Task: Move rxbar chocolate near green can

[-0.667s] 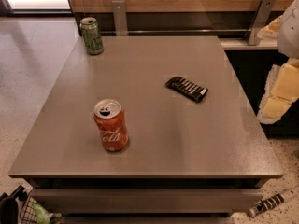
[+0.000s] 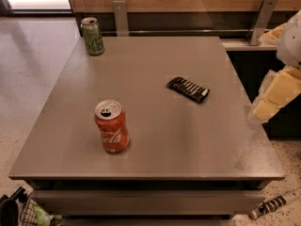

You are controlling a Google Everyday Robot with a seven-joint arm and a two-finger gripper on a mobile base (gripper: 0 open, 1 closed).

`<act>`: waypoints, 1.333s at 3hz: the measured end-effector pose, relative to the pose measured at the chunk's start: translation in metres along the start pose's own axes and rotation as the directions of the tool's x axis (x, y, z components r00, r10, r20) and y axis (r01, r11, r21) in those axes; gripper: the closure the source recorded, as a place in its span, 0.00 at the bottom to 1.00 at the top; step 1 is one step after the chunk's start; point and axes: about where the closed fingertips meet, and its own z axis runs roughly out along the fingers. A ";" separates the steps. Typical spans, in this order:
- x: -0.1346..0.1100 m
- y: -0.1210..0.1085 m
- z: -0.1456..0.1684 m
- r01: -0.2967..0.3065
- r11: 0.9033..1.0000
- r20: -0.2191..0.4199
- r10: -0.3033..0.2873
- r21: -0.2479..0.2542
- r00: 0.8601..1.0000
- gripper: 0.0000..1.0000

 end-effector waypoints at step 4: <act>-0.046 -0.055 0.115 -0.346 0.937 0.617 0.244 0.050 0.748 0.00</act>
Offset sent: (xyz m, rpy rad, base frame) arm 0.1033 0.0183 -0.0610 0.6748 -0.4109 -0.2423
